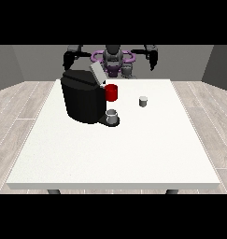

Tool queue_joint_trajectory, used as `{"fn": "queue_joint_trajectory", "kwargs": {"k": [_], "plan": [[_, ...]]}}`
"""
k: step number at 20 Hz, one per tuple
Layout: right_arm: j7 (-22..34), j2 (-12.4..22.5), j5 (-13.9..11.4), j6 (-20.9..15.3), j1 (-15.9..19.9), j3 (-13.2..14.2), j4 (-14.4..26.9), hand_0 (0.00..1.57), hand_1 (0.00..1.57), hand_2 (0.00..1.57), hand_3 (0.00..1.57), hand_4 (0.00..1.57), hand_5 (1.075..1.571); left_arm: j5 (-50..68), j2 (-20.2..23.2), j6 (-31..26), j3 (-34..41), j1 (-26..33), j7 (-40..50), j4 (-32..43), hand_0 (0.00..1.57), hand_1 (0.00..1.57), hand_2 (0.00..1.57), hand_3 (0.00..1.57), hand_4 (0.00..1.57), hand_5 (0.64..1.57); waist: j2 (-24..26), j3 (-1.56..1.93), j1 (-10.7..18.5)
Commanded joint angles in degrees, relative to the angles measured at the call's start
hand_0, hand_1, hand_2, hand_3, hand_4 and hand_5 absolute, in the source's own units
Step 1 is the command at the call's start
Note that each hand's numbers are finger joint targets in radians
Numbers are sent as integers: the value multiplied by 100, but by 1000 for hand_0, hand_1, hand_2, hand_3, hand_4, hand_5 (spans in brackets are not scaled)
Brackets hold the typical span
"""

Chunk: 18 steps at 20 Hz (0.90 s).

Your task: Insert the coffee pod into the coffee machine and close the lid

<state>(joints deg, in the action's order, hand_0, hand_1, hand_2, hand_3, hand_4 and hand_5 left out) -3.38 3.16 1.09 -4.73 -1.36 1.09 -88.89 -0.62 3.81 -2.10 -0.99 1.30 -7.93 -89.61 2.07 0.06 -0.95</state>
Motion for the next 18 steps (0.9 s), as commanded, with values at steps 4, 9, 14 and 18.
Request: {"fn": "queue_joint_trajectory", "kwargs": {"k": [4, 9, 14, 18], "plan": [[-177, -198, -74, -360, 48, 48, -19, 0, 0, 0, 0, 267, 1571, -448, 626, -179, 161, -353, 79, 147, 0, 0, 0, 0, 0, 1571, -30, -7, -80], [-449, -247, -131, -310, 383, -52, 10, 0, 0, 0, 0, 174, 1571, -424, 931, -259, 594, -1241, 285, 978, 0, 0, 0, 0, 0, 1571, -605, -7, -365], [-346, -166, 76, -123, 528, 25, -63, 0, 0, 0, 0, 192, 1571, -96, 1537, -911, 1002, -1687, 463, 1617, 0, 0, 0, 0, 0, 1571, -868, -9, -491], [-398, -179, 62, -30, 718, -112, -58, 0, 0, 0, 0, 283, 1571, -599, 1314, -328, 899, -2200, 643, 2246, 0, 0, 0, 0, 0, 1571, -1170, -8, -791]]}}
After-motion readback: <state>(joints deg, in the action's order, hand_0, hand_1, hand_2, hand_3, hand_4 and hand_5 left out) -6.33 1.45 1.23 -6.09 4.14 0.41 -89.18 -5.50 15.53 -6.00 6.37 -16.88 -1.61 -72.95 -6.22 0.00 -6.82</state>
